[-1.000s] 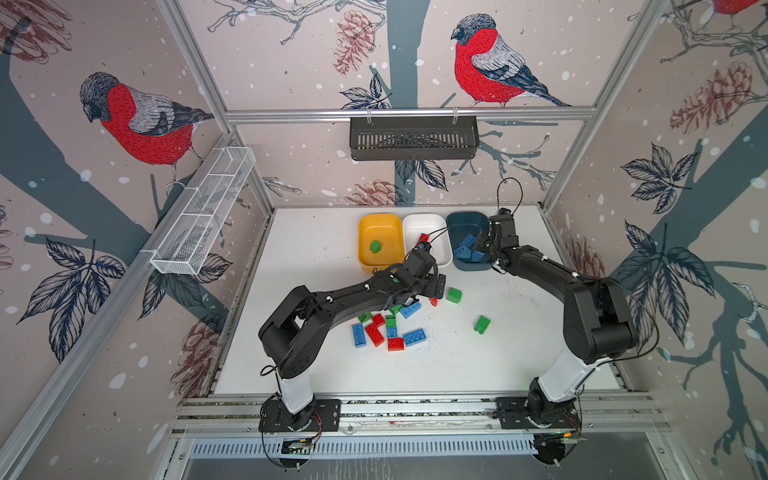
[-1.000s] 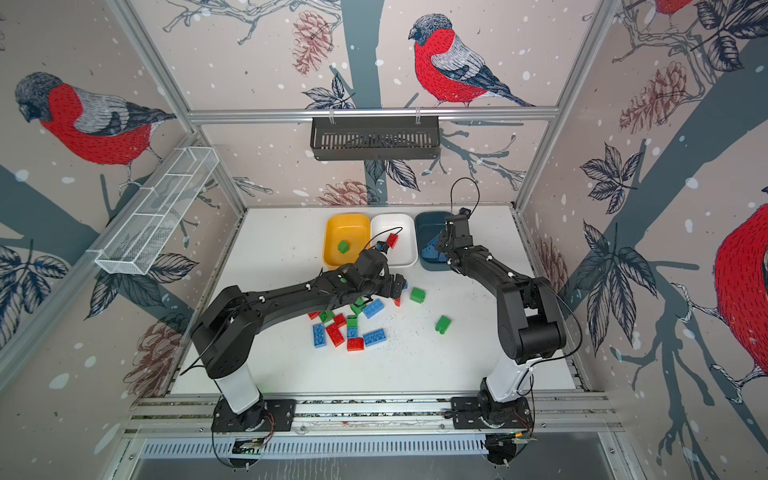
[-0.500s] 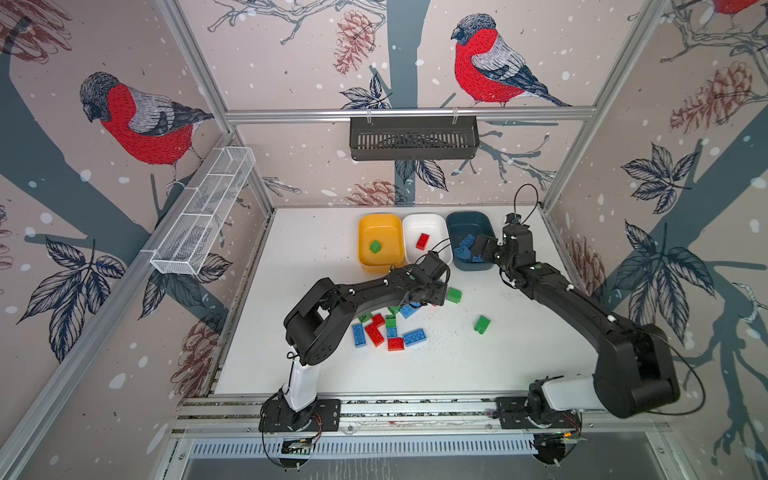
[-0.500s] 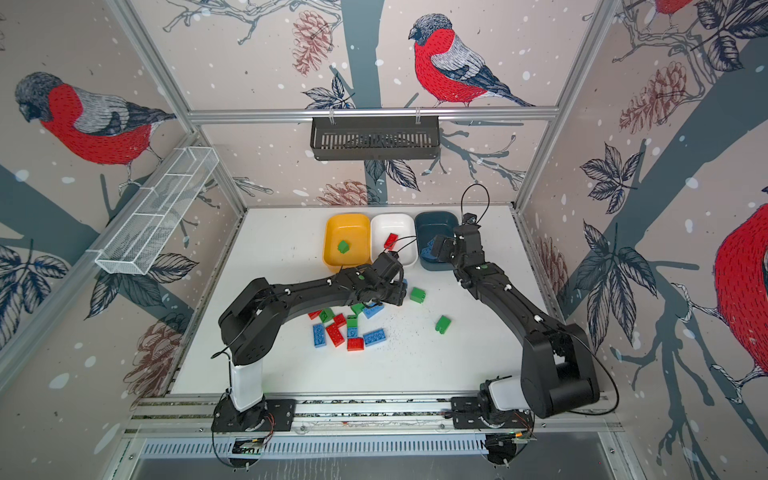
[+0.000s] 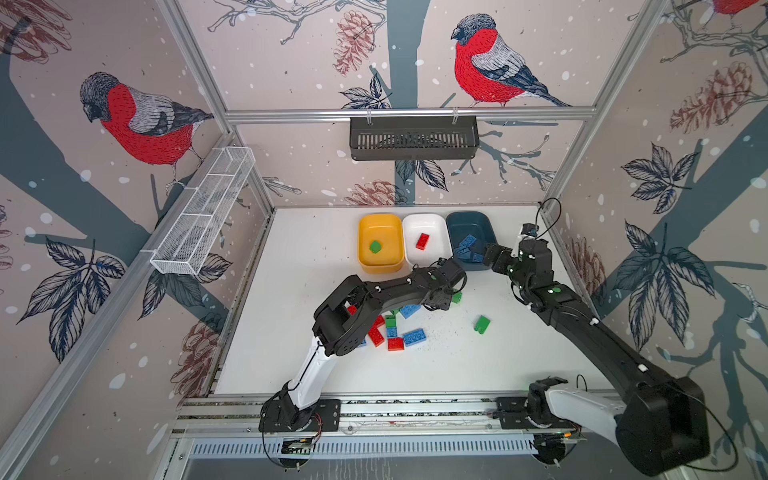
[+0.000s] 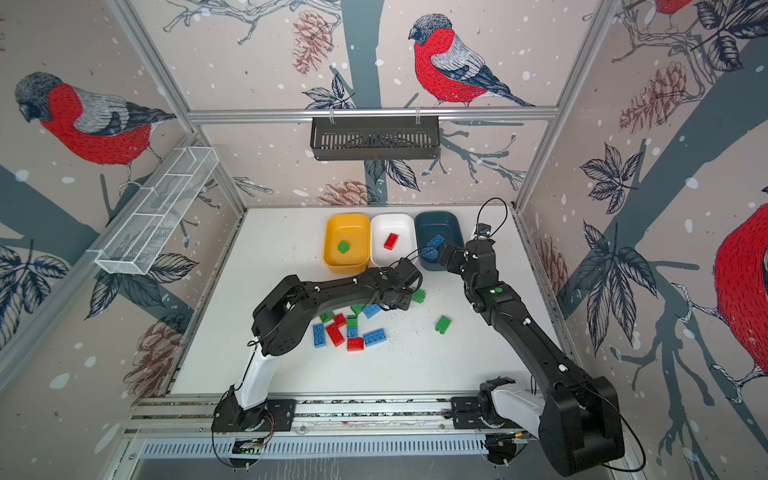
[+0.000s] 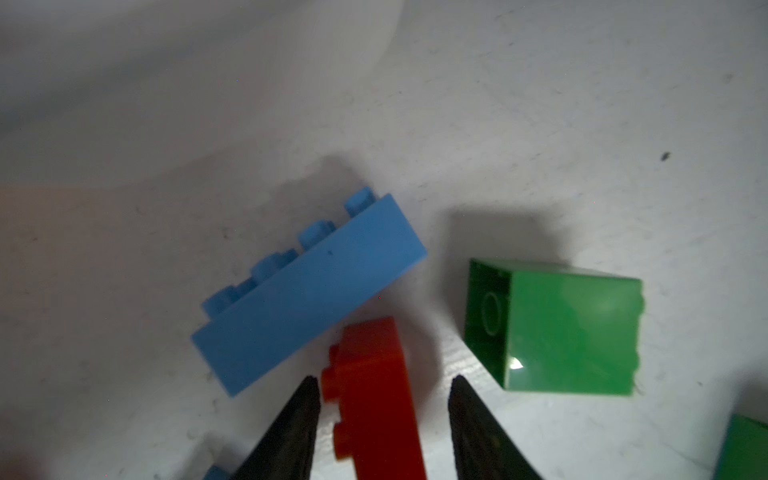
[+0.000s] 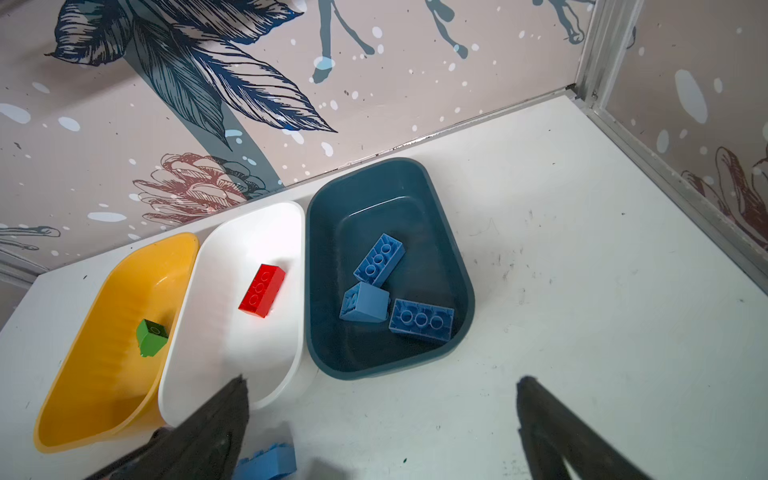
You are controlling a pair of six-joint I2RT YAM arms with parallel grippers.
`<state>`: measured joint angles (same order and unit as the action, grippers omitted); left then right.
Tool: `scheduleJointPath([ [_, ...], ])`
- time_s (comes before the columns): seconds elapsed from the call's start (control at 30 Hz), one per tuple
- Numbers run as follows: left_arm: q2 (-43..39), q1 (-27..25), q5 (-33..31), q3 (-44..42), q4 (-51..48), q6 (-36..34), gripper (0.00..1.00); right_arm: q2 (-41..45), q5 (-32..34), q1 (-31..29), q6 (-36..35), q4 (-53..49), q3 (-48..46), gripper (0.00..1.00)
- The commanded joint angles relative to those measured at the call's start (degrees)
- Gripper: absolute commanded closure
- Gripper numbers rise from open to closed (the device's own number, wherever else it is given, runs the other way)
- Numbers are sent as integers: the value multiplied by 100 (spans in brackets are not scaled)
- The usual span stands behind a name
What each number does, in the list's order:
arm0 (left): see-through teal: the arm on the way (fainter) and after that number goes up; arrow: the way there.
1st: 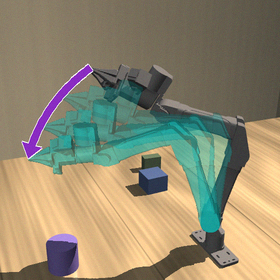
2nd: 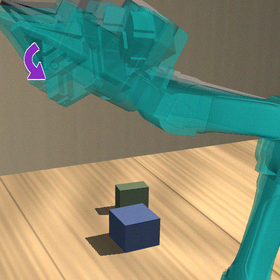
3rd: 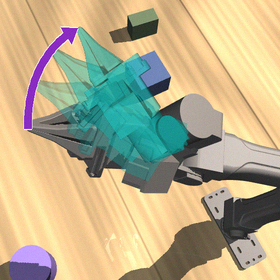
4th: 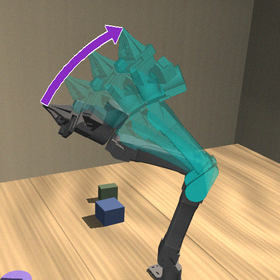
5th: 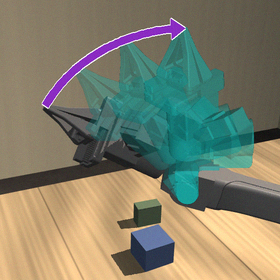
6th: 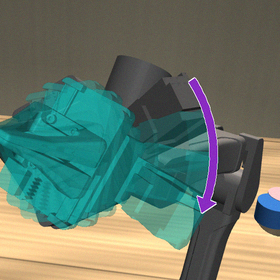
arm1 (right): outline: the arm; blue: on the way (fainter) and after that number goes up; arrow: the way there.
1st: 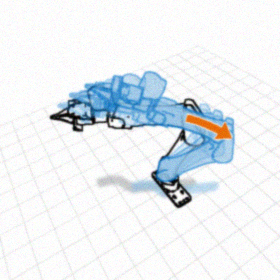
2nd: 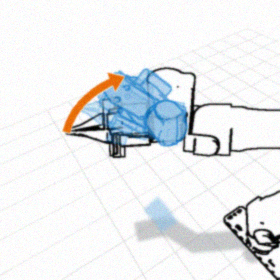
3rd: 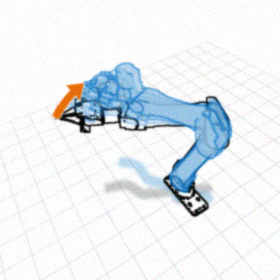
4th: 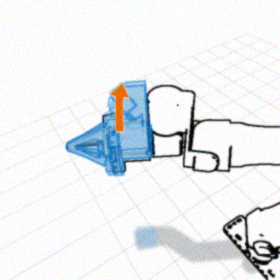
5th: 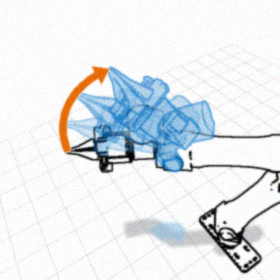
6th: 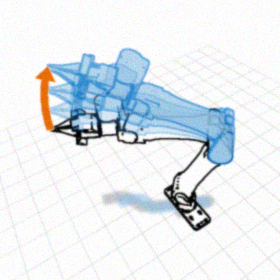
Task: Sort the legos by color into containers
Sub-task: 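Grasp a red brick with the left gripper while the right draws back, then carry the red brick into the white tub and open the left gripper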
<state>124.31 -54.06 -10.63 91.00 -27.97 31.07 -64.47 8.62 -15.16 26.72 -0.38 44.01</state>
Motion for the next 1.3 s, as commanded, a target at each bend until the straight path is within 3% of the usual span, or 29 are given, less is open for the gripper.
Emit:
scheduleJointPath([
  [0.0,129,1,-194,123,-240,-3,52,49,63,4,-6,23,0,0],
  [0.3,-189,1,-402,-183,156,10,69,22,4,4,64,29,11,0],
  [0.57,-721,22,-929,-474,612,120,75,14,59,-3,191,21,-3,1],
  [0.83,-608,527,-855,207,872,-209,75,157,157,-5,412,118,-85,1],
  [1.27,366,1147,-816,1678,742,-770,73,303,194,-5,571,10,-180,1],
])
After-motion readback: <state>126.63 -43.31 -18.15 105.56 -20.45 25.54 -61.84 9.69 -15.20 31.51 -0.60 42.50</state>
